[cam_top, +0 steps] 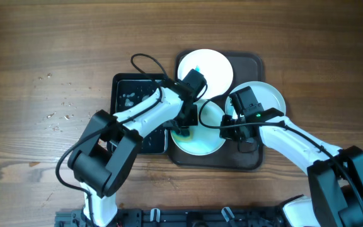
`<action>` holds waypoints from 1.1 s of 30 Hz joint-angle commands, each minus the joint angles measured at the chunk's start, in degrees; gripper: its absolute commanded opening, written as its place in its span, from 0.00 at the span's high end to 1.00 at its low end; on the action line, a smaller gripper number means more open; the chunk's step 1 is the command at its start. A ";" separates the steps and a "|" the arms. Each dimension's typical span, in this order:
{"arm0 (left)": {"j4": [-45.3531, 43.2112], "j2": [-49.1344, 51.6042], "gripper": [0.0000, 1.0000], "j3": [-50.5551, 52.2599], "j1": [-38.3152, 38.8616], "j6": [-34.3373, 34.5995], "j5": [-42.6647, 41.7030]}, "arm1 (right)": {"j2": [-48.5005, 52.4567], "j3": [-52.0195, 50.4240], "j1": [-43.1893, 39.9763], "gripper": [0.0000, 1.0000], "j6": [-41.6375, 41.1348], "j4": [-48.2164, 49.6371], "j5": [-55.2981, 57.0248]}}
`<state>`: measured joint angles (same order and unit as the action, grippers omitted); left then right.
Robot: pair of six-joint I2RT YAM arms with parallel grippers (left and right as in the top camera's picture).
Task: Clean dirty plates on tray and stack at the side
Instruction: 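Scrub the front plate with the sponge in the left gripper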
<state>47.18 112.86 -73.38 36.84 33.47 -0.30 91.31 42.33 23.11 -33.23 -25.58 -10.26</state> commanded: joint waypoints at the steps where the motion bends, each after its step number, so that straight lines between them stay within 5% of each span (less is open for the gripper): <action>1: -0.55 3.06 0.96 2.12 -1.97 -0.04 23.15 | 3.61 -2.27 0.66 0.96 0.15 -1.29 1.22; 13: -18.58 5.07 0.96 2.12 -0.66 1.33 -17.79 | 3.61 -2.27 0.66 0.96 0.26 -1.44 1.25; 25: -19.82 8.63 0.96 2.12 5.33 1.42 -25.62 | 3.61 -2.27 0.66 0.96 0.26 -1.57 1.25; 33: -7.65 8.17 0.96 1.66 2.38 1.33 -16.74 | 3.61 -2.27 0.66 0.96 0.26 -1.66 1.25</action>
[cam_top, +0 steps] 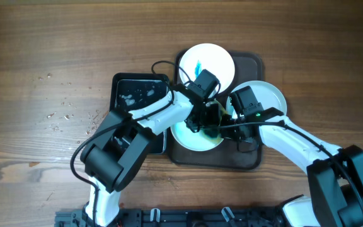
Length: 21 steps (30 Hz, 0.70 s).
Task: Clean dirty plates on tray and stack at the side
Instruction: 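Scrub the front plate with the sponge in the left gripper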
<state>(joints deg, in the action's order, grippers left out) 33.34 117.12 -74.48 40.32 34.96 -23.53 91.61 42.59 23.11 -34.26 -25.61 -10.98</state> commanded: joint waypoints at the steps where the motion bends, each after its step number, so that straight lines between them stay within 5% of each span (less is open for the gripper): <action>1: 7.96 3.80 0.96 2.25 -1.77 0.44 9.51 | 3.30 -2.54 0.66 0.96 1.31 -1.64 1.97; 12: 18.64 3.63 0.96 0.31 -6.80 6.19 46.77 | 3.30 -2.54 0.66 0.96 1.29 -1.64 1.97; 16: 16.92 3.63 0.96 0.33 -7.32 5.66 45.70 | 3.30 -2.54 0.66 0.96 1.31 -1.66 1.95; 21: 5.07 3.69 0.96 0.76 -6.05 -8.37 25.00 | 3.30 -2.54 0.66 0.96 1.31 -1.88 1.97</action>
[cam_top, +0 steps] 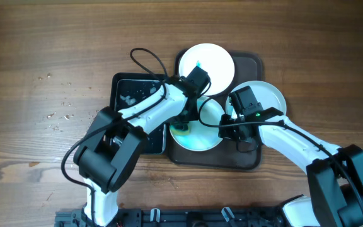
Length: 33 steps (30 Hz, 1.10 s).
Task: Clean dirty plates on tray and stack at the side
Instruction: 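Scrub the front plate with the sponge in the left gripper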
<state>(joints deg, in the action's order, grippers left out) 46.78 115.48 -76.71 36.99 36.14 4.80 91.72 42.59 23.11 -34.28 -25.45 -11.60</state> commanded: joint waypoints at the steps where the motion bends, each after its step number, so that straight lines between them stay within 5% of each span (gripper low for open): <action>1: -9.99 5.40 0.96 2.99 -2.43 -11.15 -5.66 | 3.19 -2.54 0.66 0.96 1.36 -2.03 2.58; 13: -19.06 5.40 0.96 2.97 -1.46 -23.78 -9.90 | 3.19 -2.54 0.66 0.96 1.77 -1.79 2.58; 20: -24.70 5.40 0.96 2.97 -0.76 -24.87 -10.80 | 3.19 -2.54 0.66 0.96 1.75 -1.79 2.58; 27: -14.36 5.16 0.96 2.91 -1.18 -24.79 -9.42 | 3.19 -2.54 0.66 0.96 1.77 -1.81 2.56; 33: -2.16 2.14 0.96 2.73 -3.23 -14.93 -9.31 | 3.19 -2.54 0.66 0.96 1.79 -1.81 2.58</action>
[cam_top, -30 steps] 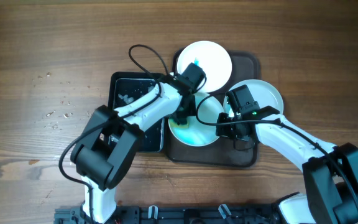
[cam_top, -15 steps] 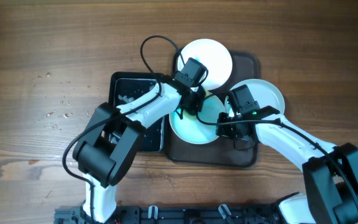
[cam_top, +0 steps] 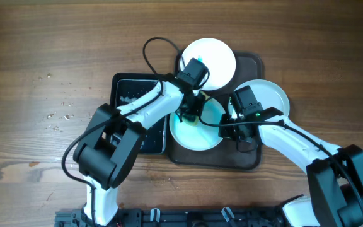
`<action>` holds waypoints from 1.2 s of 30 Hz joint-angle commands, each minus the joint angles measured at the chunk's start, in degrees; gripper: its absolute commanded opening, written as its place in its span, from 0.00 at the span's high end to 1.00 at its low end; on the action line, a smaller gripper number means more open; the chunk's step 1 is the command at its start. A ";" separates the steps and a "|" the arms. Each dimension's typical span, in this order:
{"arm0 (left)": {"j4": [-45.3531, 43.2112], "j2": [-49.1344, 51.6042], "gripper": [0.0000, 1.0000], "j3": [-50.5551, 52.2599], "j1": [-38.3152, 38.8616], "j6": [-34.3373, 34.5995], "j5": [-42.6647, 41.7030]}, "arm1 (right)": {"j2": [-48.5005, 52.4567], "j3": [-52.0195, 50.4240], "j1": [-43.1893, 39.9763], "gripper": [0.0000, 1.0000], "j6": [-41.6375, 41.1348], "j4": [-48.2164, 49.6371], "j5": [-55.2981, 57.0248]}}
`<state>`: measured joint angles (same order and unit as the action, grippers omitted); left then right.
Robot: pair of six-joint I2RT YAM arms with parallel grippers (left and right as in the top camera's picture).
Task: Clean dirty plates on tray and stack at the side
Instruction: 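Scrub the front plate with the sponge in the left gripper, then return the sponge to the black tray with the left gripper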
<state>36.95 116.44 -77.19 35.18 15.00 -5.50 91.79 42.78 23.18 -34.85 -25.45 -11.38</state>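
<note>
On the dark brown tray [cam_top: 251, 159] lies a white plate [cam_top: 197, 133] smeared cyan all over. My left gripper [cam_top: 191, 115] is over the plate's upper part, shut on a green-yellow sponge [cam_top: 193, 118] pressed to it. At the plate's right rim sits my right gripper [cam_top: 228, 122], closed on the edge. A second white plate [cam_top: 214, 55], with a small cyan mark, rests at the tray's far end. A third white plate [cam_top: 273, 94] overhangs the tray's right side. The fingertips of both grippers are mostly hidden by the wrists.
A black tray [cam_top: 126, 94] holding white crumbs stands left of the brown tray, partly under my left arm. Small crumbs [cam_top: 58, 116] are scattered on the wooden table at the left. A black cable [cam_top: 153, 53] loops above the left wrist.
My left gripper with the sponge has moved from the smeared plate's left edge to its upper middle. The plate now looks evenly cyan. The right gripper stays at the right rim.
The sponge was first at the plate's lower left, then at its middle right, then back at the left edge, and now at the upper middle. The right gripper kept its place on the rim throughout. The cyan smear has spread across the plate.
</note>
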 commanded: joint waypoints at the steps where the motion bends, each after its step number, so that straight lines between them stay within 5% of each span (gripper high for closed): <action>1: 8.87 0.39 0.96 3.21 -1.55 6.86 0.92 | 3.13 -2.73 0.59 0.96 2.36 -1.81 2.36; 11: 17.29 -15.89 0.96 3.23 -2.82 9.88 -4.70 | 2.64 -2.71 0.59 0.96 3.41 -1.84 1.55; 18: 28.20 -25.49 0.96 3.58 -13.53 16.98 12.61 | 1.05 -2.56 0.59 0.96 6.60 -1.84 -4.24; 28: 13.70 -25.14 0.96 17.81 -22.82 12.24 8.07 | -7.08 8.26 0.61 0.96 12.52 -16.15 0.00; 29: 13.62 -25.14 0.91 17.99 -22.82 12.24 7.87 | -7.80 10.34 0.61 0.96 13.49 -18.45 0.04; 34: 14.23 -26.67 0.34 17.51 -23.52 12.17 5.27 | -8.52 20.74 0.66 0.96 16.90 -28.11 0.44; 36: 15.10 -28.59 0.25 16.87 -24.70 12.15 2.93 | -8.52 23.43 0.66 0.96 17.16 -29.64 0.87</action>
<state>51.11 91.15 -59.11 12.32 27.55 1.87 84.33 60.69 23.51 -21.10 -53.19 -11.84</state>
